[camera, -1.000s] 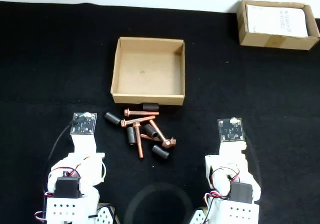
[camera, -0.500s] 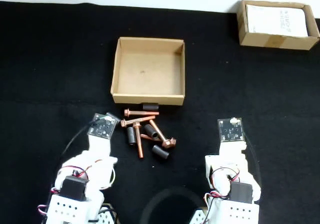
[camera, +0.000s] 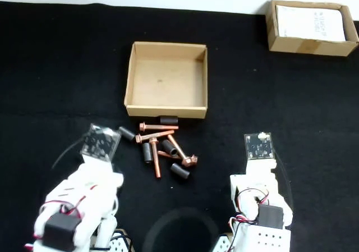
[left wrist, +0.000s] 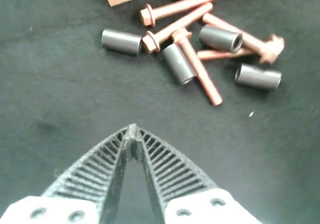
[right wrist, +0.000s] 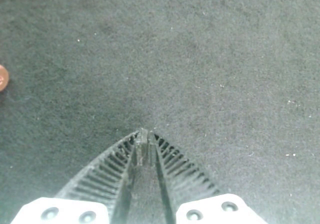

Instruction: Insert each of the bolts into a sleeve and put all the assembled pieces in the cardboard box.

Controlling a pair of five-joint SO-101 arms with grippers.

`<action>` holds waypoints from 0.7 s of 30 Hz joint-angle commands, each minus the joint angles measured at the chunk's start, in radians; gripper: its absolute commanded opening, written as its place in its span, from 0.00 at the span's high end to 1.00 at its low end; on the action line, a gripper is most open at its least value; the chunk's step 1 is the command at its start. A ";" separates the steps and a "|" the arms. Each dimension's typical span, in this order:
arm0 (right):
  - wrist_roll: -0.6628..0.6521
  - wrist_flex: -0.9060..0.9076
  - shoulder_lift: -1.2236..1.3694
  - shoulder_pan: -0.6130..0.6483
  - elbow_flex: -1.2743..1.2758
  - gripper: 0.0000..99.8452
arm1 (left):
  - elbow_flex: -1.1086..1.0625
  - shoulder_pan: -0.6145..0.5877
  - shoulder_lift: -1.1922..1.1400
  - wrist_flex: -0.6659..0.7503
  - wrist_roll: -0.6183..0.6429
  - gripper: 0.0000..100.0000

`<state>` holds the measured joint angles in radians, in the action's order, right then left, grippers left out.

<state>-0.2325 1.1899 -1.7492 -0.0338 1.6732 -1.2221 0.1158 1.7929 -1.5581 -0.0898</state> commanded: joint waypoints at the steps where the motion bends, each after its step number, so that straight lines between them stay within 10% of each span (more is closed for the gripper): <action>1: 0.005 0.005 -0.007 -0.008 0.130 0.99 | 0.030 -0.076 0.001 0.012 -0.160 0.99; 13: 0.005 0.005 -0.007 -0.008 0.130 0.99 | 0.170 -0.303 -0.051 0.153 -0.209 0.99; 21: 0.005 0.005 -0.007 -0.008 0.130 0.99 | 0.553 -0.340 -0.539 -0.009 -0.124 0.99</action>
<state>-0.2325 1.1899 -1.7492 -0.0338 1.6732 -0.8293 -0.2110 1.4538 -1.5121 -0.2754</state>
